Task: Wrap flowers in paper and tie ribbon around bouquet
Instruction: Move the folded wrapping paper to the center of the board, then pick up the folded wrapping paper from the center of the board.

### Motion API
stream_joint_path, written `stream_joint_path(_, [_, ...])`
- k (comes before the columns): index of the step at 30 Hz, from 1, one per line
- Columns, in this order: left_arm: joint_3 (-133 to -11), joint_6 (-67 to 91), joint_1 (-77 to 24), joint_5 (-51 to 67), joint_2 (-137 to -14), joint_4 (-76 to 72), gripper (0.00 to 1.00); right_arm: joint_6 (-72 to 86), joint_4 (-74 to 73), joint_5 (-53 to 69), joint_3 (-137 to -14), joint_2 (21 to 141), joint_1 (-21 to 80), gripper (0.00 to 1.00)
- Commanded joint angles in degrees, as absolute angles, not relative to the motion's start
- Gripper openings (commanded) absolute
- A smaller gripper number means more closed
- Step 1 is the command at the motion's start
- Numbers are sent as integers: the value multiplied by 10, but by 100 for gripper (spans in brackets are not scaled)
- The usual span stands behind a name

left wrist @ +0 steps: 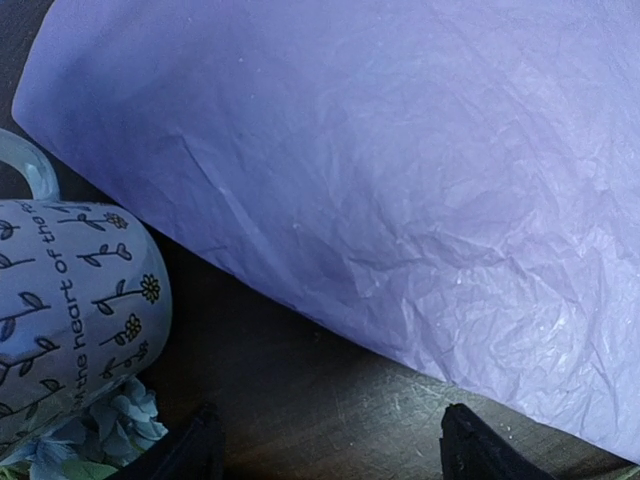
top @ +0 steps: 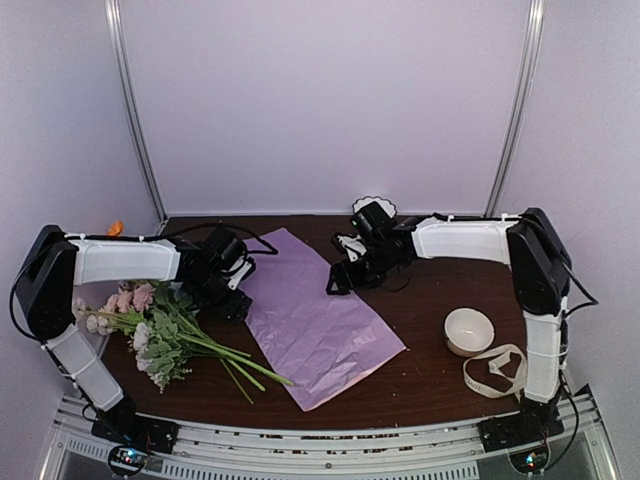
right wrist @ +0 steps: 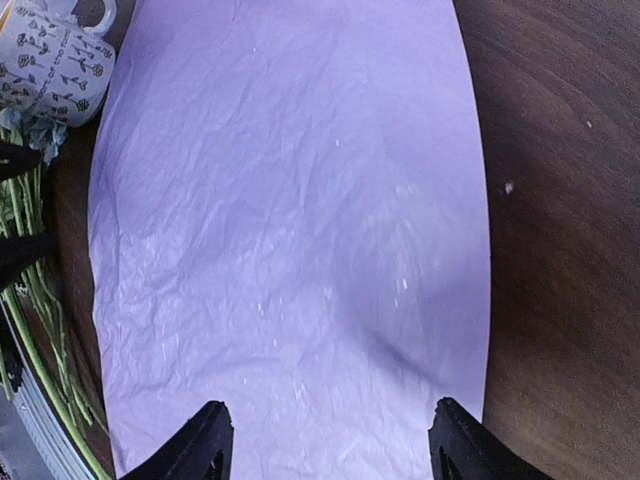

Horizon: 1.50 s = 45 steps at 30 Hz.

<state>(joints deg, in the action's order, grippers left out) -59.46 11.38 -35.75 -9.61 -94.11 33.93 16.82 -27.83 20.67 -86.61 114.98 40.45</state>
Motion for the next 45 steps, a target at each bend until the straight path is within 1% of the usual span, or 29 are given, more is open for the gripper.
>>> stream_joint_path(1, [-591, 116, -360, -94, -963, 321, 77, 173, -292, 268, -979, 1224, 390, 67])
stream_joint_path(4, [-593, 113, -360, -94, -974, 316, 77, 182, -324, 244, -1039, 1270, 384, 65])
stream_joint_path(8, [-590, 104, -360, -86, -981, 302, 77, 162, -347, 182, -1088, 1287, 384, 68])
stream_joint_path(9, [-591, 102, -360, -86, -984, 300, 77, 160, -344, 172, -1091, 1287, 385, 70])
stream_joint_path(10, [-593, 101, -360, -86, -988, 298, 77, 159, -342, 168, -1091, 1289, 384, 76])
stream_joint_path(11, [-595, 99, -360, -86, -992, 298, 77, 160, -342, 165, -1092, 1293, 384, 87])
stream_joint_path(12, [-597, 97, -360, -84, -996, 297, 77, 163, -348, 161, -1096, 1297, 384, 94])
stream_joint_path(16, [-603, 93, -360, -79, -1008, 292, 77, 171, -382, 170, -1133, 1339, 384, 94])
stream_joint_path(18, [-606, 91, -360, -78, -1013, 291, 77, 176, -396, 182, -1152, 1359, 384, 88])
stream_joint_path(21, [-611, 90, -360, -77, -1021, 290, 77, 187, -388, 217, -1159, 1372, 384, 76])
stream_joint_path(25, [-610, 89, -359, -75, -1026, 286, 77, 192, -377, 248, -1146, 1352, 385, 64])
stream_joint_path(26, [-608, 89, -360, -76, -1027, 284, 77, 190, -369, 253, -1134, 1341, 385, 58])
stream_joint_path(29, [-608, 89, -360, -79, -1035, 280, 77, 195, -330, 261, -1087, 1297, 386, 51])
stream_joint_path(32, [-609, 89, -359, -78, -1043, 276, 77, 197, -290, 263, -1041, 1257, 393, 41])
stream_joint_path(38, [-613, 86, -360, -74, -1048, 270, 77, 246, -180, 377, -967, 1227, 406, 23])
stream_joint_path(42, [-613, 84, -360, -76, -1034, 265, 76, 292, -114, 424, -935, 1206, 411, 2])
stream_joint_path(43, [-613, 83, -360, -76, -1027, 262, 76, 299, -100, 423, -926, 1196, 411, 0])
stream_joint_path(45, [-610, 80, -360, -72, -1012, 254, 76, 301, -97, 404, -916, 1176, 411, 0])
